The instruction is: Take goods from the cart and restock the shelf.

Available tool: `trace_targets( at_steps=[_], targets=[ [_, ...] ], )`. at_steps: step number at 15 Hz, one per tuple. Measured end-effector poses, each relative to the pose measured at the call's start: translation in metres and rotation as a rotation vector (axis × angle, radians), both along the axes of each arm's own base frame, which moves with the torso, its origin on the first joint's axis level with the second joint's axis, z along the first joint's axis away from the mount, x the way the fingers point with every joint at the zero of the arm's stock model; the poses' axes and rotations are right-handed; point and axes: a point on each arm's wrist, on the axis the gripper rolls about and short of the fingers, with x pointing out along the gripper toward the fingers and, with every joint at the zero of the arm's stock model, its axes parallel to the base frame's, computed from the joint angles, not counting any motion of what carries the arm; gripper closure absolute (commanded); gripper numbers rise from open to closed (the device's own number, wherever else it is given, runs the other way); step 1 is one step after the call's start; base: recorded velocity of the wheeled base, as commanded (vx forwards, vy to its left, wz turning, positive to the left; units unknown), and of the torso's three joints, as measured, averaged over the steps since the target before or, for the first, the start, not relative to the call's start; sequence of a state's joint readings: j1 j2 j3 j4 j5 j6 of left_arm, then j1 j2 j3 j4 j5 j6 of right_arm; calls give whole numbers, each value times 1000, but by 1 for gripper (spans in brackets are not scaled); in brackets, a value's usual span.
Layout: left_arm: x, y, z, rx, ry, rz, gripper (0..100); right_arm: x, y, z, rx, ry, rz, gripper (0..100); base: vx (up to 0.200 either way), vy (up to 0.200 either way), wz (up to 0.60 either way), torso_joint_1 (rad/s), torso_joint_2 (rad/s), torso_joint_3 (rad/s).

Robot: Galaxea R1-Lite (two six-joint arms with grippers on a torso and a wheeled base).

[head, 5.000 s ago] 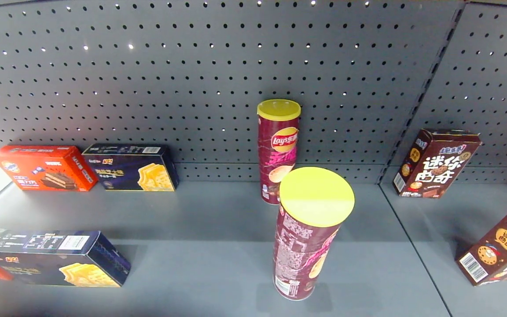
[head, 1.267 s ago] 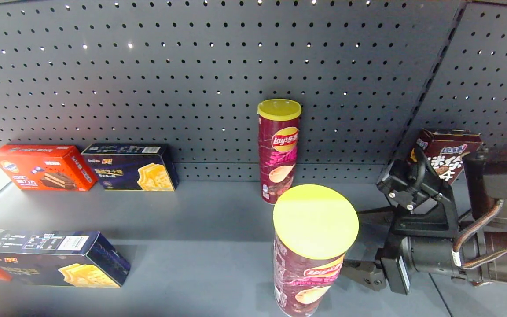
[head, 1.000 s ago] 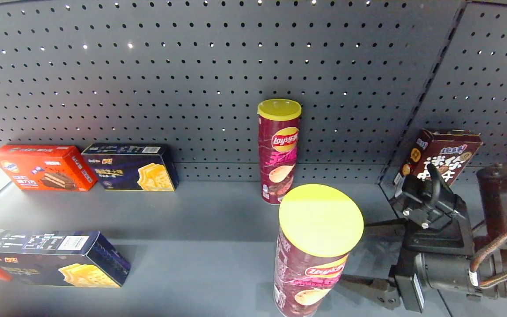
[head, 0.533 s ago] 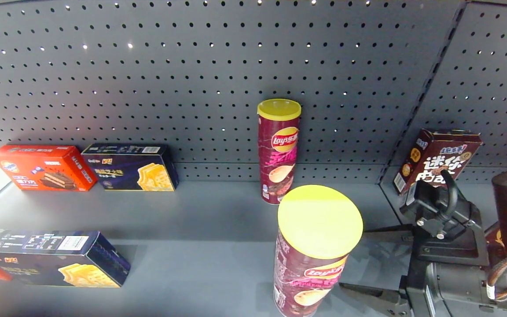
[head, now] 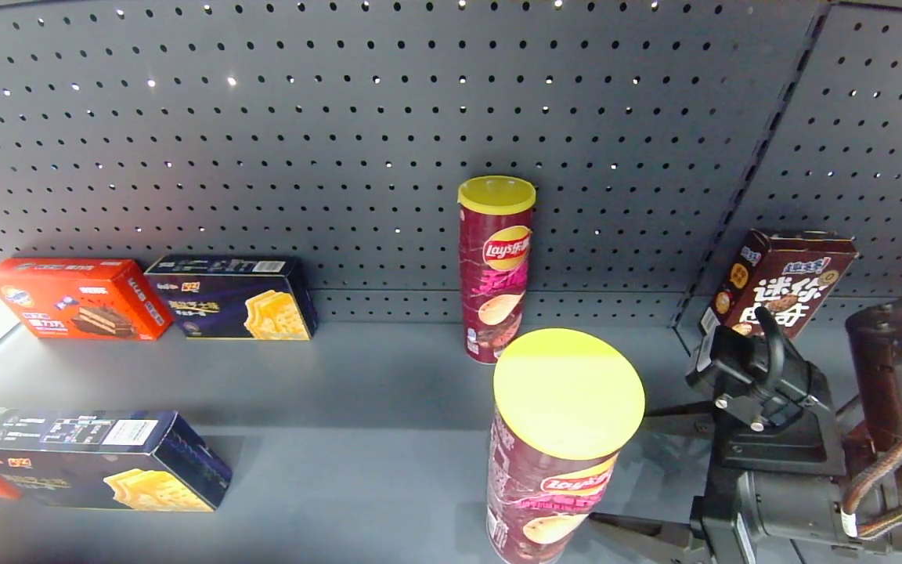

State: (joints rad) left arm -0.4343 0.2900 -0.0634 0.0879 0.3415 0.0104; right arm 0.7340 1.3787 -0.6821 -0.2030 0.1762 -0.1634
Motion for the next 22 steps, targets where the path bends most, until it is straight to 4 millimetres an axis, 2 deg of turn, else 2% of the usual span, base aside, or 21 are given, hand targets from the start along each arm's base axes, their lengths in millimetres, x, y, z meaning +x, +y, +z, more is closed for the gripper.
trace_targets(
  at_steps=[6,11,15,22],
  targets=[
    [0,0,0,-1,1,1,0,4,14,-3,-13,12,31,0,0,0,0,0,0,0],
    [0,0,0,0,1,0,0,1,9,-7,-23,23,24,0,0,0,0,0,0,0],
    [0,0,0,0,2,-2,0,7,3,-6,-20,20,-15,0,0,0,0,0,0,0],
    [0,0,0,0,1,-4,0,17,7,-7,-28,25,-33,0,0,0,0,0,0,0]
  ],
)
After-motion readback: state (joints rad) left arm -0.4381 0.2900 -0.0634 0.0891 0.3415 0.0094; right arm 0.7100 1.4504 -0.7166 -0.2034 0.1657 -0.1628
